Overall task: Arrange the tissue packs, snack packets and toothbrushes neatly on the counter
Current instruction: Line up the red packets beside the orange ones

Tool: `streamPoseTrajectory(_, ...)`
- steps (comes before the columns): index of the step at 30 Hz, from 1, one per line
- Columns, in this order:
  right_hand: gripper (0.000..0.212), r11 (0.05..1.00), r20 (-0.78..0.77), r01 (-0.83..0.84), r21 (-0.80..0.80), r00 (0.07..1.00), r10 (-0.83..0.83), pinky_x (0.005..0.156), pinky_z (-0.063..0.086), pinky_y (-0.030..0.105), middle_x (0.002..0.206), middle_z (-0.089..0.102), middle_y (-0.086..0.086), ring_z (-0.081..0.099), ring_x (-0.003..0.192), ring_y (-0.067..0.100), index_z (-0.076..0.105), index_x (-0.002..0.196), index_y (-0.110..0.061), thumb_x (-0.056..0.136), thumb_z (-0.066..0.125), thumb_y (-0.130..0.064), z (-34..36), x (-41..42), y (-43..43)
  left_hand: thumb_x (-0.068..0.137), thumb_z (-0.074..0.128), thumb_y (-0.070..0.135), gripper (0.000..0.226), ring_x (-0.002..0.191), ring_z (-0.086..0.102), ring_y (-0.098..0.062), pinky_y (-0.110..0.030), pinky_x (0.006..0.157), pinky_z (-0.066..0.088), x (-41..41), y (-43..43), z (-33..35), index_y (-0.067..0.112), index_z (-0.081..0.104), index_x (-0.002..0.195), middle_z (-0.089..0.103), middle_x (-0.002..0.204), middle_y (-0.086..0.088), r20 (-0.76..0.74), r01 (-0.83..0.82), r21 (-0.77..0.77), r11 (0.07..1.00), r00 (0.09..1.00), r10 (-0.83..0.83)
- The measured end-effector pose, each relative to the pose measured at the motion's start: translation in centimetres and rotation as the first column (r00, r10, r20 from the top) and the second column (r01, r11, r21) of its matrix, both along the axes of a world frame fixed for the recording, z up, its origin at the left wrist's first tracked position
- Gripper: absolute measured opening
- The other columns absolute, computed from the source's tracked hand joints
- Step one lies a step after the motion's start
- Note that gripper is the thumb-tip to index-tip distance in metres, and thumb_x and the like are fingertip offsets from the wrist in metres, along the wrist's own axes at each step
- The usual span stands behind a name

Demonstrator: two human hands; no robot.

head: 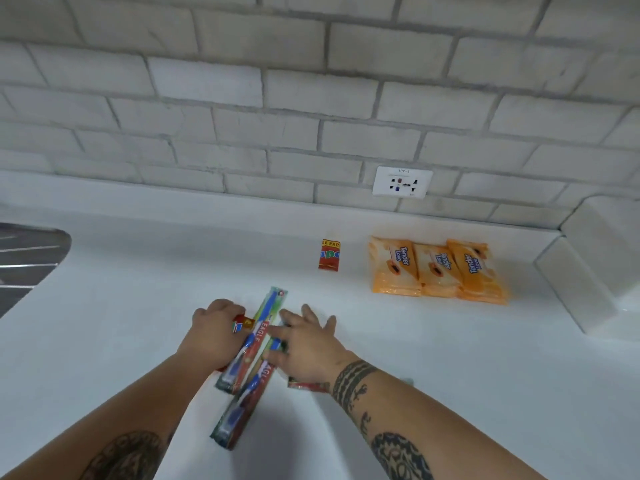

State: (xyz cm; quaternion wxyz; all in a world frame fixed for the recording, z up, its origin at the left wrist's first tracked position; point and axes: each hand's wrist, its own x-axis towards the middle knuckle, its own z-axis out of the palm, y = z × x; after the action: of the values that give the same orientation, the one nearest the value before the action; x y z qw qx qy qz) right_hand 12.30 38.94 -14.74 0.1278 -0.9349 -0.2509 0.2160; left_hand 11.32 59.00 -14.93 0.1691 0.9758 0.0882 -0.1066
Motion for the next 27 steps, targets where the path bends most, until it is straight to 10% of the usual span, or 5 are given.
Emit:
streamPoseTrajectory(8,0.057,0.991,-0.037,0.130,-0.035,0.991,-0.131,0.117,0.010,0.071,0.160,0.028,-0.002,0.011,0.154,0.030,0.048,0.148,-0.032,0.094,0.050,-0.049,1.6,-1.9,-2.2,0.086,0.077,0.031,0.076,0.111,0.065,-0.022,-0.033,0.094,0.056,-1.4,-1.5,1.2,0.020,0.040,0.152,0.041,0.141,-0.009,-0.111,-0.025,-0.080,0.997,0.994,0.016)
streamPoseTrajectory(17,0.049,0.963,-0.051,0.265,-0.045,0.962,-0.267,0.116,0.026,0.058,0.151,0.039,0.001,0.026,0.145,0.029,0.059,0.128,-0.024,0.086,0.059,-0.049,1.9,-5.1,-5.3,0.084,0.073,0.020,0.037,0.083,0.065,-0.009,-0.023,0.061,0.052,-1.6,-1.5,2.3,0.023,0.058,0.118,0.065,0.100,0.004,-0.202,0.063,-0.096,0.993,0.976,-0.082)
streamPoseTrajectory(27,0.058,0.748,-0.116,0.554,0.365,0.825,-0.554,0.114,0.037,0.033,0.150,0.052,-0.001,0.048,0.137,0.017,0.056,0.143,-0.021,0.099,0.049,-0.057,5.9,-5.1,-3.6,0.086,0.076,0.021,0.010,0.088,0.071,-0.023,-0.036,0.074,0.061,1.3,-3.9,7.3,0.021,0.068,0.090,0.073,0.095,-0.003,0.104,-0.014,-0.519,0.854,0.991,0.080)
